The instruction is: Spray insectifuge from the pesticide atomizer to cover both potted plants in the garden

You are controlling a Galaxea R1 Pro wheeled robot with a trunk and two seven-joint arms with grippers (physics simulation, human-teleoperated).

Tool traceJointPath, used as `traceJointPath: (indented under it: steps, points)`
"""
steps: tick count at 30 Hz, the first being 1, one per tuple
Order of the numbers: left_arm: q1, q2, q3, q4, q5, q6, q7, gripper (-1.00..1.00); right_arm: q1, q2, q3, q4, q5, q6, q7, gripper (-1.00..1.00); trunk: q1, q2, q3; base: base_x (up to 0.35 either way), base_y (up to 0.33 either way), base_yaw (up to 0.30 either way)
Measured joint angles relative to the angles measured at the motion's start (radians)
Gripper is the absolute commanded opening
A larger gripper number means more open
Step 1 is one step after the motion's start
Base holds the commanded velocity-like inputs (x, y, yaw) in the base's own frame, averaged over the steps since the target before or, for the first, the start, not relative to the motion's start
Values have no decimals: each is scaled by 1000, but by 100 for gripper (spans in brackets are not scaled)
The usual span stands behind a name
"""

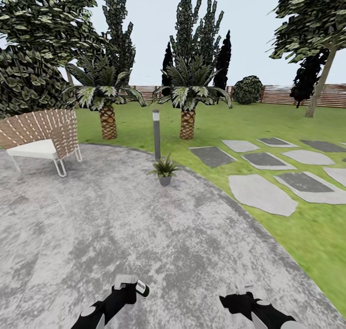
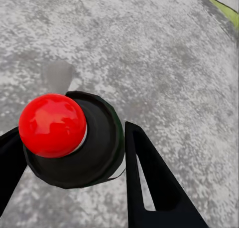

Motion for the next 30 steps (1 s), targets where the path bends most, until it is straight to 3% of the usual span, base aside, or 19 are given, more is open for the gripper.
traceJointPath:
  steps: [30]
  points:
    - [0, 1, 2, 1, 0, -1, 2, -100, 0, -8, -5, 0, -3, -1, 4, 100, 0, 0, 0, 310, 0, 0]
